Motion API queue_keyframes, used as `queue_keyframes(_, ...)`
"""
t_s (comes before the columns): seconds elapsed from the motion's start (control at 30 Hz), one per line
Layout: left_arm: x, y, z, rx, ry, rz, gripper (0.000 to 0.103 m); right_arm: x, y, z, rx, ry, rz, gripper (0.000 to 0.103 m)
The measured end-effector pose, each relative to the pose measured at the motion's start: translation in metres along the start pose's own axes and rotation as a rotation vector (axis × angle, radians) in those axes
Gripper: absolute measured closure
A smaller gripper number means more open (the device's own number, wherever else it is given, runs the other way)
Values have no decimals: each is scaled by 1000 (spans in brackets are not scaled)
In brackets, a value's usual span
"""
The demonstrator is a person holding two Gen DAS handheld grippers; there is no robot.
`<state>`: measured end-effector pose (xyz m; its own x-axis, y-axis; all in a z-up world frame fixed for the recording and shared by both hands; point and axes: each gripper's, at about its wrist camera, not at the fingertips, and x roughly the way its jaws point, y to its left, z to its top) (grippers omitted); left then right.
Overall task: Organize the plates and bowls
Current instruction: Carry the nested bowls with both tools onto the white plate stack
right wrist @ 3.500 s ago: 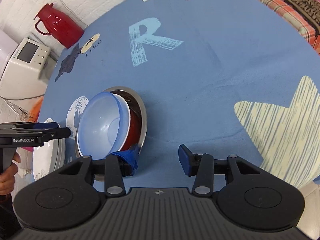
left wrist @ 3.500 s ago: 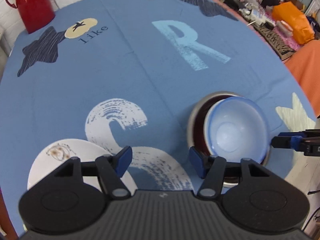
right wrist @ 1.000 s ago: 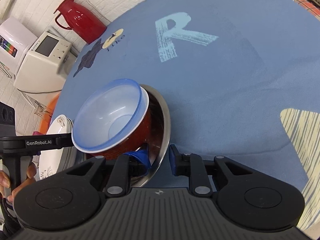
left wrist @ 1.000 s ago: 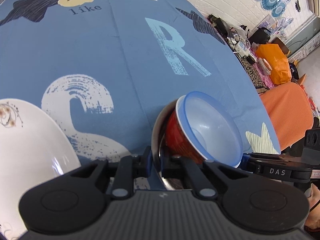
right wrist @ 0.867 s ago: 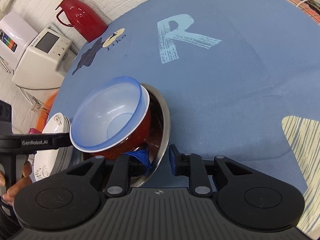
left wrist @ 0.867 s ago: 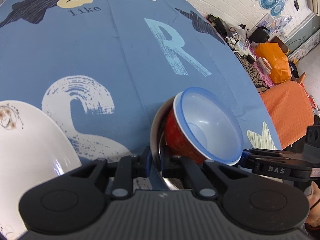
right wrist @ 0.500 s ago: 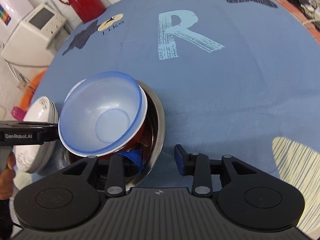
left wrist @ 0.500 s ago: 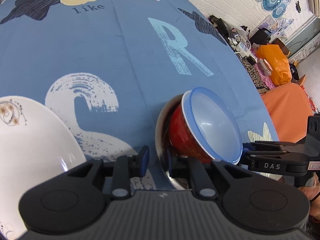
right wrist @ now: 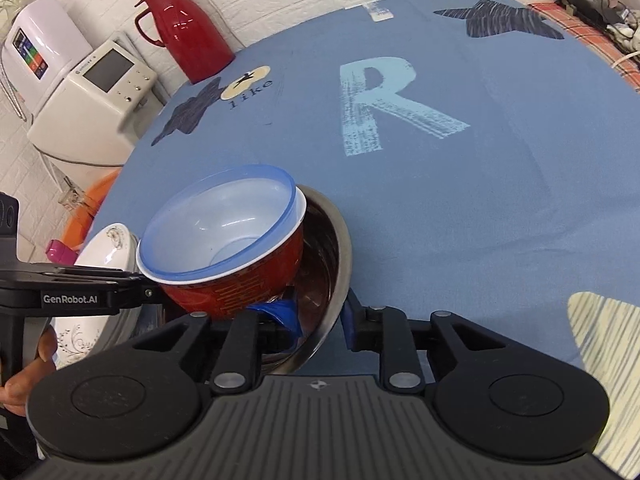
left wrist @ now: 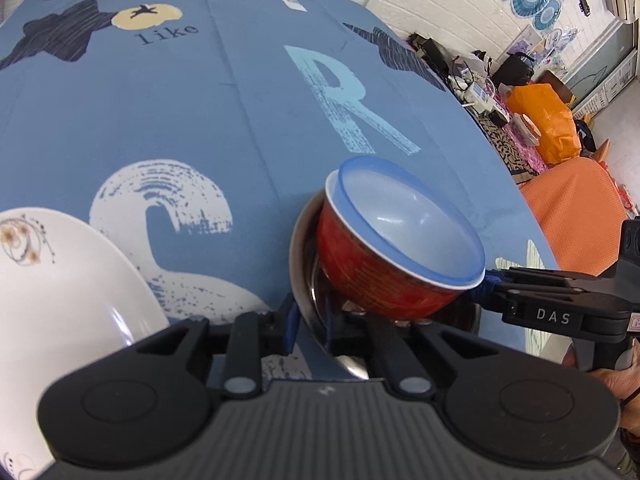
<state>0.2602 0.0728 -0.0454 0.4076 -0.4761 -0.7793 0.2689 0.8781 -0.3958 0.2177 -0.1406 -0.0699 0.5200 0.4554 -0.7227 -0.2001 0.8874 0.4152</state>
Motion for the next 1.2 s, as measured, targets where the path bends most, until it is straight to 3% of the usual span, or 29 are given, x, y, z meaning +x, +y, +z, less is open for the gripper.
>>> queue_keyframes(0.33, -30, 12, 4, 14, -87, 82, 101, 15, 35, 12, -100, -20, 34, 92)
queue_keyframes(0.47, -26, 20, 1, 11, -71, 108, 101, 24, 36, 8, -108, -1, 33, 91)
queue_keyframes(0.83, -54, 9, 5, 70, -187, 153, 101, 5, 62, 18, -196, -92, 33, 90)
queue_keyframes(1.0, -83, 22, 0, 31, -213, 182, 101, 3, 88, 23, -224, -97, 92, 90)
queue_keyframes(1.2, -127, 52, -26, -23, -233, 294, 101, 18, 145, 16, -329, -77, 179, 88)
